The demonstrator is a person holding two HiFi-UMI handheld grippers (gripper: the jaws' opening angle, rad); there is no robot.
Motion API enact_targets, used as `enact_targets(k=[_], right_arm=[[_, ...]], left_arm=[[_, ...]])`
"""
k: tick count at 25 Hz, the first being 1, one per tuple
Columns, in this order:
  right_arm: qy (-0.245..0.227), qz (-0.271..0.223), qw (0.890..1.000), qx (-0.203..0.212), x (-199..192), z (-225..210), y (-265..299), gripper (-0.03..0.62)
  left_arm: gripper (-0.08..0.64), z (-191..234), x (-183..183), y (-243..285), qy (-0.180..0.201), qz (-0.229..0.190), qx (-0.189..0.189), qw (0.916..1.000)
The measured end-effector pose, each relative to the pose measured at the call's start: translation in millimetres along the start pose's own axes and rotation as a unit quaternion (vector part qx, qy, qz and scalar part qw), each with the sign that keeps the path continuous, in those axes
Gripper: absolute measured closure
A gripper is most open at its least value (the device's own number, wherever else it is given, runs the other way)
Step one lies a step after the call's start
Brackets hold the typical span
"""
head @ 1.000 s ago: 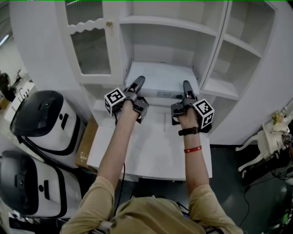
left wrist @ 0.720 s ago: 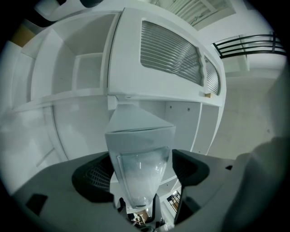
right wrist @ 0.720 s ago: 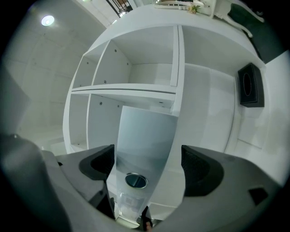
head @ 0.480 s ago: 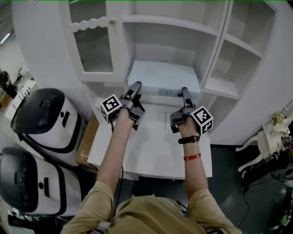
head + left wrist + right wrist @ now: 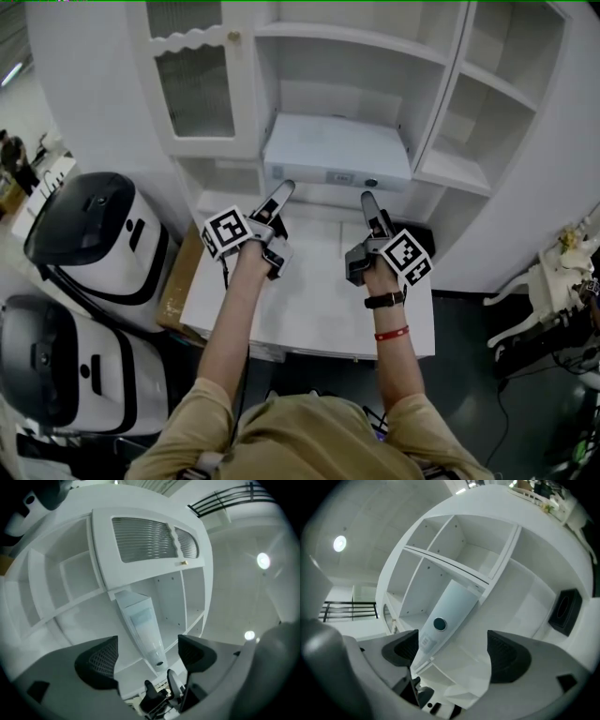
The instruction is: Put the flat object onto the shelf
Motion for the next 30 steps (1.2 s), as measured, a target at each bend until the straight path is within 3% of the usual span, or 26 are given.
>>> enact_targets(k=[3,7,9,12,19,23,26,30], right_arm=[[-0.103,0.007,0.994,0.020,3.4,8.4,-8.5,0.143],[-0.215,0.029,0.976,0.033,-0.5,15.4,-16.5,0.143],[-0.253,0.038,0.966,0.035,-2.2,17.8,-20.6,0.144],[-0.298,0.046,0.953,0.037,-4.3,21.3,-25.1,0.144],[-0.326,0.065,0.942,0.044,-6.5,26.8,-23.1,0.144],[-0.342,0.064,0.936,0.056,-5.3,38.4,-22.2,0.146],[-0.351,0.062,0.932,0.063,-4.4,45.3,-20.3,0.146],[-0.357,0.057,0.930,0.067,-1.9,52.7,-15.7,0.146]], left_arm=[[0.169,-4.0,-7.8,-6.6,0.056,0.019,-0.009,0.9982],[0.170,-7.9,-15.8,-15.4,0.136,0.031,-0.002,0.9902],[0.170,-13.2,-22.2,-17.5,0.189,0.044,-0.007,0.9810],[0.170,-16.4,-28.9,-20.1,0.275,0.059,0.001,0.9597],[0.172,-21.4,-33.9,-18.4,0.409,0.072,0.018,0.9097],[0.182,-30.1,-35.1,-15.7,0.464,0.069,0.024,0.8828],[0.183,-36.2,-34.7,-11.8,0.485,0.064,0.027,0.8719],[0.190,-43.9,-32.5,-6.4,0.498,0.055,0.030,0.8648]])
Point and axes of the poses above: the fingertips, and each gripper's own axes: y forward along the fingers, z to its left, x out of its top, the point moved 6 cm from there along -y, backward along the fingers, and after that the axes turned 14 degrees about -z, right-handed, at the moved point
